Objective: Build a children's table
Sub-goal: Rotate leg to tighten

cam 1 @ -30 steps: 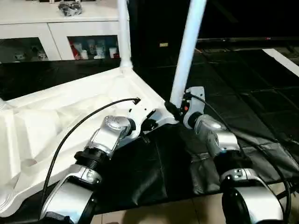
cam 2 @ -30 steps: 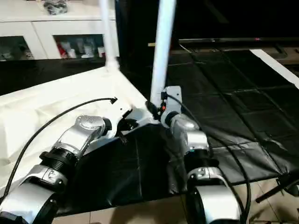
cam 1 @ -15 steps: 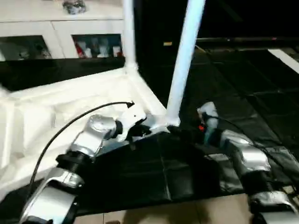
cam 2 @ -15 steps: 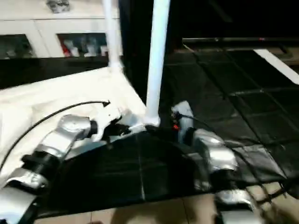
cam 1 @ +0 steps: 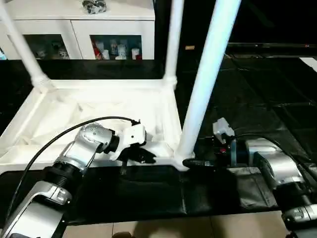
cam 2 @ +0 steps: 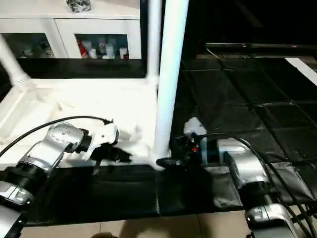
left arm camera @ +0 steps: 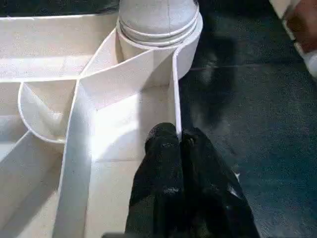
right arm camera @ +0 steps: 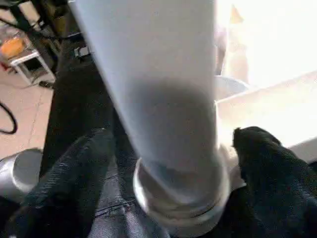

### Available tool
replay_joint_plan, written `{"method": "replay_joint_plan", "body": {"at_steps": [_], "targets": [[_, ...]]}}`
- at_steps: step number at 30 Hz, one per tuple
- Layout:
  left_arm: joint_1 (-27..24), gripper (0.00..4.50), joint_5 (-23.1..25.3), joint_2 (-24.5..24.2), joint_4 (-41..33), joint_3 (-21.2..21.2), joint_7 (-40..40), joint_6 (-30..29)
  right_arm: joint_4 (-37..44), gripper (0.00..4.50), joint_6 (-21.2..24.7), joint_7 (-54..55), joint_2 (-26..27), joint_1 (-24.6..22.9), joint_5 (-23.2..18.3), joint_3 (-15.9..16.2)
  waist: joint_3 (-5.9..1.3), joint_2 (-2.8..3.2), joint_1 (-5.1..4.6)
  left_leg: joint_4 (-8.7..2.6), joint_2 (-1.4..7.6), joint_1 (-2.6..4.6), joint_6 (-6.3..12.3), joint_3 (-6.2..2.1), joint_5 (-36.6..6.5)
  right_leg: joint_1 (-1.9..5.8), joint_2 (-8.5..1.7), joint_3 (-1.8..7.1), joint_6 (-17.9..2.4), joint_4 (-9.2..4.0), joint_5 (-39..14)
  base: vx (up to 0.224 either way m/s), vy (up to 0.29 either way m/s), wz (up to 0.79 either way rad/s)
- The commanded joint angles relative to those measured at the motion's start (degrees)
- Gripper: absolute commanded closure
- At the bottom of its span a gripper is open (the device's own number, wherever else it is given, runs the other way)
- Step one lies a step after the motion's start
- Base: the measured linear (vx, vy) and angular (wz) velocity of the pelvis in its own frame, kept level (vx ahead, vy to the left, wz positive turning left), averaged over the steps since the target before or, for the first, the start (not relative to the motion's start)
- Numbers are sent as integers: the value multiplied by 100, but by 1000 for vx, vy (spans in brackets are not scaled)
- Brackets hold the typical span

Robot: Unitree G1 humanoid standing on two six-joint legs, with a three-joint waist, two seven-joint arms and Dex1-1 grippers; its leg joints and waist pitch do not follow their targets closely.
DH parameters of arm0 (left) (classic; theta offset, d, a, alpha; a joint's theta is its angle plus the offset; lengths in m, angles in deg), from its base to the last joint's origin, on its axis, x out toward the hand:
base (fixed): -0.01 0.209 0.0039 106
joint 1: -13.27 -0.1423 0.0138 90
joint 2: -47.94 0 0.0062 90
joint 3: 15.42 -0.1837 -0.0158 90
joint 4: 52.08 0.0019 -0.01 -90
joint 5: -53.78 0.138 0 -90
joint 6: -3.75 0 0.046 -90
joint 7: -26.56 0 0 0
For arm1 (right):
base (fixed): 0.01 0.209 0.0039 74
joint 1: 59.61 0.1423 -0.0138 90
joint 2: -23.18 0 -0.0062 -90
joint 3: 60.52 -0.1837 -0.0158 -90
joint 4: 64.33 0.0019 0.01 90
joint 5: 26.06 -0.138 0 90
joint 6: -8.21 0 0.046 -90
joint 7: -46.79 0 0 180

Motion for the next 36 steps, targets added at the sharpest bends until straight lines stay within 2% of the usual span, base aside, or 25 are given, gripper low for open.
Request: {"method": "replay_joint_plan", "body": {"at_steps": [1, 2, 11, 21, 26, 28, 29, 30, 31, 32, 33, 34, 35, 36], "targets": [[-1, 450, 32, 2, -203, -226, -309, 165, -39, 77, -75, -171, -31, 115, 45, 92, -387, -51, -29, -379, 277, 13, 329, -54, -767, 321, -486, 350, -1033, -423, -1440, 0, 0, 0], [3, 450, 36, -1, -193, -232, -336, 191, -57, 83, -82, -246, -18, 132, 33, 119, -388, -39, -19, -377, 277, 13, 332, -55, -759, 320, -487, 349, -1033, -418, -1435, 0, 0, 0], [9, 450, 61, 2, -135, -205, -235, 248, -104, 160, -104, -515, 58, 190, -32, 265, -391, -58, 17, -373, 275, 5, 309, -56, -716, 320, -488, 350, -944, -419, -1535, 0, 0, 0], [58, 450, 104, 45, 22, -141, -43, 306, -100, 232, -78, -595, 100, 146, -56, 299, -398, -53, 35, -368, 276, 8, 313, -56, -681, 319, -484, 350, -962, -407, -1449, 0, 0, 0], [152, 450, 182, 328, 218, 66, 784, -46, 23, 240, 184, 72, 376, 9, -165, 92, -374, -63, 41, -379, 274, 39, 235, -50, -852, 297, -489, 354, -859, -466, -1850, 0, 0, 0], [214, 450, 174, 529, 242, 201, 1243, -335, 52, 241, 343, 793, 664, -30, -107, -33, -362, -49, 11, -402, 272, 37, 157, -68, -930, 302, -492, 350, -791, -484, -2053, 0, 0, 0], [250, 450, 122, 690, 212, 299, 1509, -601, 4, 242, 468, 1395, 896, -10, -7, -111, -348, -65, -28, -417, 254, 41, 83, -77, -1025, 303, -498, 337, -695, -516, -2324, 0, 0, 0], [280, 450, 87, 812, 183, 363, 1696, -799, -67, 243, 563, 1825, 1072, 28, 63, -168, -342, -41, -60, -424, 232, 53, 16, -91, -1107, 295, -510, 321, -585, -566, -2637, 0, 0, 0], [319, 450, 49, 965, 161, 433, 1923, -1010, -183, 243, 668, 2280, 1280, 90, 122, -237, -345, -34, -84, -427, 231, 57, -9, -96, -1121, 297, -520, 324, -553, -574, -2722, 0, 0, 0], [336, 450, 34, 1025, 157, 461, 2010, -1085, -232, 243, 707, 2444, 1358, 116, 139, -263, -342, -32, -153, -437, 228, 19, -54, -110, -1120, 314, -511, 314, -522, -578, -2753, 0, 0, 0], [391, 450, -41, 1204, 174, 554, 2239, -1311, -402, 244, 787, 2847, 1564, 217, 195, -310, -345, -3, -166, -442, 221, 9, -66, -127, -1135, 326, -515, 299, -504, -580, -2789, 0, 0, 0], [456, 450, -106, 1379, 220, 648, 2487, -1517, -561, 244, 783, 3179, 1760, 317, 267, -330, -346, 6, -222, -439, 201, -11, -79, -130, -1144, 340, -503, 286, -480, -588, -2777, 0, 0, 0], [523, 450, -147, 1527, 293, 724, 2716, -1654, -713, 244, 754, 3435, 1930, 423, 318, -341, -352, -4, -252, -433, 204, 4, -90, -120, -1153, 325, -501, 297, -487, -601, -2741, 0, 0, 0], [661, 450, -154, 1769, 475, 830, 3155, -1782, -1020, 244, 709, 3878, 2249, 657, 361, -380, -354, 9, -325, -406, 181, 30, -84, -107, -1156, 288, -493, 301, -609, -601, -2636, 0, 0, 0]]}}
